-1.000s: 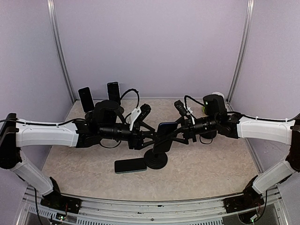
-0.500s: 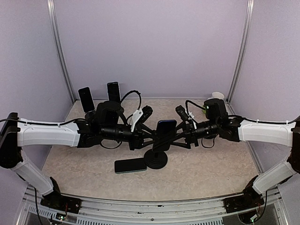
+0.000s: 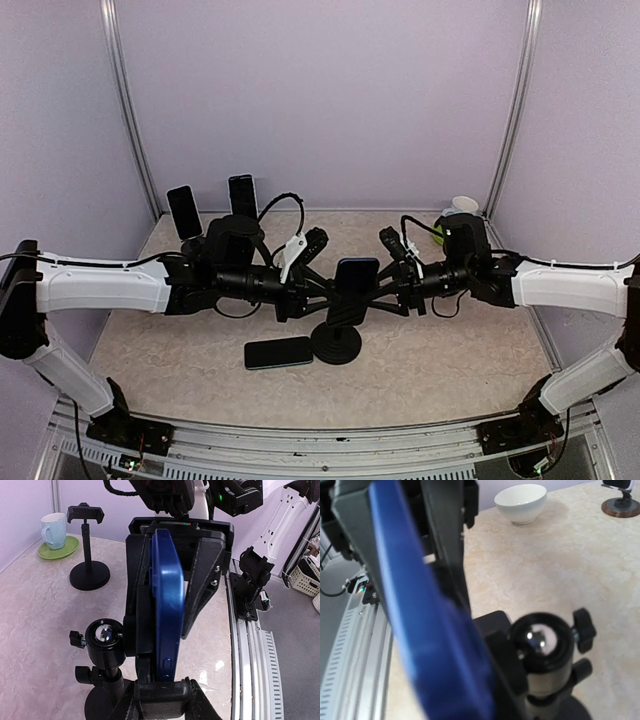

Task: Place the phone on the phone stand
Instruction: Pick up the phone stand with the phone from the center of the board, then place the phone stand with the phone at the center of the board, then pick up the phone stand at the corner of the board.

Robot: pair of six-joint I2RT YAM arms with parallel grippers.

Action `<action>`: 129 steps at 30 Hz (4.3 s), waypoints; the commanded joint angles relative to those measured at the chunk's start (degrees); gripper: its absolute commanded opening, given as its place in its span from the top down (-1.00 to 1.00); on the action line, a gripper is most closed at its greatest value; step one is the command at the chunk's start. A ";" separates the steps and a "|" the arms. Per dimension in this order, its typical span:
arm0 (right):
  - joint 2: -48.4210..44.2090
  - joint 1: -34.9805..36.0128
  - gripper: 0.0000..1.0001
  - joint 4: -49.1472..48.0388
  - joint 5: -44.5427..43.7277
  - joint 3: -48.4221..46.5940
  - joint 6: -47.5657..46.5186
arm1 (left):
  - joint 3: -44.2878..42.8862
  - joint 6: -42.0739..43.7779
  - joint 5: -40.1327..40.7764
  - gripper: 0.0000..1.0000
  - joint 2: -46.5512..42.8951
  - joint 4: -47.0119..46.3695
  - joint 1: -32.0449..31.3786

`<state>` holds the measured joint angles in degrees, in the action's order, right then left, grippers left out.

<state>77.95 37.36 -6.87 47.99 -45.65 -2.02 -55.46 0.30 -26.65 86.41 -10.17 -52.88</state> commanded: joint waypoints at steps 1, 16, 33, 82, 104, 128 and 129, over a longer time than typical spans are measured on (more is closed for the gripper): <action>-2.13 0.34 0.28 -1.80 0.99 -1.14 -0.91 | -2.47 0.29 0.18 0.56 -0.14 0.03 -0.12; -0.60 0.34 0.71 1.27 -0.37 -7.24 -3.00 | -5.01 2.61 0.86 0.54 1.72 -0.40 1.05; 12.24 -0.50 0.72 5.47 -7.24 -24.47 -9.62 | -7.05 4.56 -2.53 0.52 4.72 -6.04 9.84; 38.17 -14.24 0.83 -0.97 -10.61 -51.38 -2.29 | -22.27 -1.27 -11.74 -0.98 25.85 -15.50 23.90; 43.03 -17.67 0.78 4.01 -20.65 -60.16 2.53 | 4.32 -15.10 9.20 -0.97 -5.29 -10.72 20.22; 33.75 -17.85 -0.61 7.54 -23.20 -54.24 2.16 | 16.25 -20.69 30.33 -0.98 -31.89 4.71 15.67; 32.68 -17.87 -0.65 8.14 -23.70 -53.40 2.26 | 16.26 -20.76 30.51 -0.98 -32.66 5.55 15.56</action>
<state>117.80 20.08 0.27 25.65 -101.58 0.38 -38.81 -19.94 0.25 57.32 -8.27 -36.80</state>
